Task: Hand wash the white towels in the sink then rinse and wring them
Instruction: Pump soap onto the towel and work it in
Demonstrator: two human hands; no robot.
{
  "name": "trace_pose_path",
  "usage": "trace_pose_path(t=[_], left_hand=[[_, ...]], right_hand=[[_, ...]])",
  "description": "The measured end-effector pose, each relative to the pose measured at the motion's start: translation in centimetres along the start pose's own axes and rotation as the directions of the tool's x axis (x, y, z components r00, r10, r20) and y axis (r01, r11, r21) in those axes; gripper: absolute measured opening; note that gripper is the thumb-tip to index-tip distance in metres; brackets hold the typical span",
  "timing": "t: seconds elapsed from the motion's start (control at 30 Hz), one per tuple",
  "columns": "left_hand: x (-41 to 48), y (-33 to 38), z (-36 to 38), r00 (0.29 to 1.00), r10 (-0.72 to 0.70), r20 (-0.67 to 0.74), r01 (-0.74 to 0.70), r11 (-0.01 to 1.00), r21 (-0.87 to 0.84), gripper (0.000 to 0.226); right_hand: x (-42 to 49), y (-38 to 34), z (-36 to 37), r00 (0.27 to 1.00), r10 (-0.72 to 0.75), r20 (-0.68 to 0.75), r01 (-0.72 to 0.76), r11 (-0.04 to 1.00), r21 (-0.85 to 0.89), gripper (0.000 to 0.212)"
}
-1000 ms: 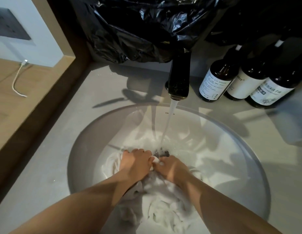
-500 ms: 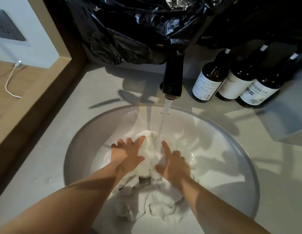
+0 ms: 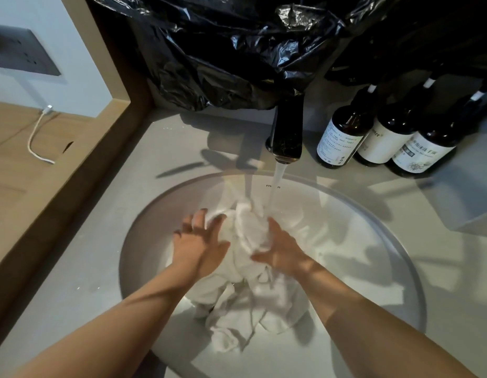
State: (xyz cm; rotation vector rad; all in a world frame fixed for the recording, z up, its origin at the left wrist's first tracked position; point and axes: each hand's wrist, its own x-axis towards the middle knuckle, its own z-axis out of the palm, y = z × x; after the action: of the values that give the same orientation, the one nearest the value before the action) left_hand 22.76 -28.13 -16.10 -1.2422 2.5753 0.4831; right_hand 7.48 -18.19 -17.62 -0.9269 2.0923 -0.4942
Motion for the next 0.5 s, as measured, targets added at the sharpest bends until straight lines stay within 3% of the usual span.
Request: trace_pose_path(t=[0.07, 0.13, 0.23, 0.3, 0.33, 0.37, 0.4, 0.43, 0.47, 0.5], left_hand=[[0.6, 0.3, 0.4, 0.994, 0.036, 0.101, -0.038, 0.999, 0.015, 0.066], [1.0, 0.6, 0.8, 0.996, 0.009, 0.094, -0.008, 1.0, -0.016, 0.064], [1.4, 1.9, 0.5, 0.969, 0.056, -0.24, -0.083, 0.991, -0.105, 0.069], [2.1, 2.3, 0.1, 0.947, 0.131, -0.295, -0.168, 0.98, -0.104, 0.059], [2.1, 2.2, 0.3, 0.959, 0.125, -0.253, -0.158, 0.981, -0.114, 0.055], [2.2, 2.0, 0.8, 0.962, 0.112, -0.25, -0.146, 0.982, -0.122, 0.055], [2.2, 1.7, 1.4, 0.954, 0.106, -0.28, -0.145, 0.982, -0.123, 0.055], [2.1, 1.7, 1.6, 0.945, 0.11, -0.308, -0.165, 0.973, -0.158, 0.055], [2.0, 1.9, 1.8, 0.95, 0.115, -0.291, -0.177, 0.964, -0.199, 0.053], [2.0, 2.4, 1.9, 0.962, 0.12, -0.247, -0.175, 0.961, -0.216, 0.051]], right_hand=[[-0.1, 0.7, 0.0, 0.999, -0.011, -0.05, 0.003, 0.987, -0.163, 0.076], [-0.4, 0.0, -0.9, 0.995, -0.042, -0.094, 0.026, 0.987, -0.16, 0.06], [-1.4, -1.9, -2.4, 0.961, -0.11, -0.252, 0.055, 0.975, -0.217, 0.058], [-1.8, -1.4, -2.2, 0.788, -0.337, -0.516, 0.151, 0.917, -0.37, 0.058], [-1.8, -0.3, -1.9, 0.703, -0.42, -0.573, 0.158, 0.879, -0.45, 0.056], [-1.8, 0.6, -1.7, 0.679, -0.455, -0.577, 0.128, 0.846, -0.517, 0.05], [-1.4, 1.7, -1.3, 0.769, -0.422, -0.48, 0.102, 0.823, -0.559, 0.047], [-1.3, 2.5, -0.7, 0.907, -0.28, -0.313, 0.06, 0.824, -0.564, 0.053], [-1.0, 3.5, 0.1, 0.987, -0.128, -0.1, 0.05, 0.826, -0.562, 0.064], [-0.8, 3.9, 0.7, 0.996, -0.06, 0.063, 0.084, 0.845, -0.528, 0.07]])
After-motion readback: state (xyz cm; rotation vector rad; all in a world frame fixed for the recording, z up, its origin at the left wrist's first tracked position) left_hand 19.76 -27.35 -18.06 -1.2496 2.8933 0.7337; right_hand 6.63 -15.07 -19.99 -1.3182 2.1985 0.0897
